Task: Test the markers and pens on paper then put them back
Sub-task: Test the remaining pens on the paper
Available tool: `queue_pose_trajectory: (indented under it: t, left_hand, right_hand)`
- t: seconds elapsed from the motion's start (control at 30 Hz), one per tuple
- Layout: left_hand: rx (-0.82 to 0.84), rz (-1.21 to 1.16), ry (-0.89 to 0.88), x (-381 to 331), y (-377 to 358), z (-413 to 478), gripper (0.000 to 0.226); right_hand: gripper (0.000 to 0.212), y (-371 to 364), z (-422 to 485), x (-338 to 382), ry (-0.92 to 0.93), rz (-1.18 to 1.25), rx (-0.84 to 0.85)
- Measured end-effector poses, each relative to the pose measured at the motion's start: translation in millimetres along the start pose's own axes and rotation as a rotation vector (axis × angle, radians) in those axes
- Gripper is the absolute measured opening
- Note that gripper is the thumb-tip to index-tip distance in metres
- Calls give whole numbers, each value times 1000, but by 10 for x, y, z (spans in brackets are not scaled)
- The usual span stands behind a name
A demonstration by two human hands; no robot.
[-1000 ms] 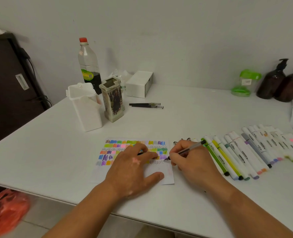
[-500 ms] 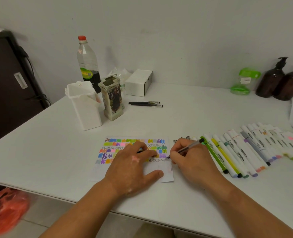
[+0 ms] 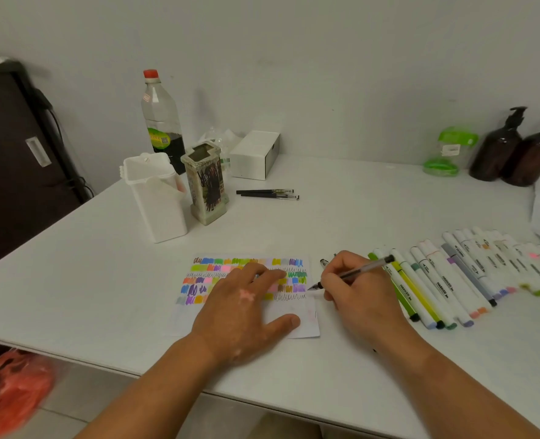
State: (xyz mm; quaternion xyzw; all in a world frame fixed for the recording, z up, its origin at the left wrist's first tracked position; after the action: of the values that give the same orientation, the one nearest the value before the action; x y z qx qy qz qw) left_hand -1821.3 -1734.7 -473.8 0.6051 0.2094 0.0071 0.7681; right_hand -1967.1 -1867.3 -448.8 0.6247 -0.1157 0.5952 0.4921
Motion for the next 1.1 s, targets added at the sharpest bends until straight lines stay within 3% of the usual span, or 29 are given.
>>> queue_pose_trajectory:
  t: [0.2, 0.27, 0.37, 0.53, 0.7, 1.0, 1.1]
  left_hand:
    - [-107, -458, 183, 157, 100, -30, 28]
    - [-146, -511, 241, 197, 127, -48, 23]
    - [-214, -531, 184, 174, 173, -71, 11]
    - [-208, -710, 125, 182, 205, -109, 26]
    - [-201, -802, 83, 175, 237, -126, 47]
    - [-205, -788, 45, 135, 243, -129, 50]
    - [-204, -782, 39, 129, 241, -123, 52]
  right_hand:
    - [23, 41, -12, -48, -44, 287, 15]
    - [19, 41, -25, 12, -22, 388, 41]
    - [8, 43, -33, 99, 30, 463, 90]
    - [11, -7, -36, 154, 40, 605, 197]
    - [7, -81, -37, 197, 47, 542, 244]
    - [2, -152, -84, 225, 75, 426, 291]
    - [10, -191, -98, 258, 93, 365, 318]
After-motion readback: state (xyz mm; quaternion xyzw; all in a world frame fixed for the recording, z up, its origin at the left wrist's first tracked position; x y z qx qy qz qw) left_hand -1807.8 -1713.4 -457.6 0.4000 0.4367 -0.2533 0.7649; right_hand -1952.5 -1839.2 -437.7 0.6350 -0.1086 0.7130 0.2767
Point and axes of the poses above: each hand's wrist, its own z-axis towards the middle knuckle, its own y-axis out of the back of the hand, x = y × z, the point moved 6 cm from there along z, towards the middle knuckle, and after that the axes turned 4 degrees about x, right-handed, at the moved point
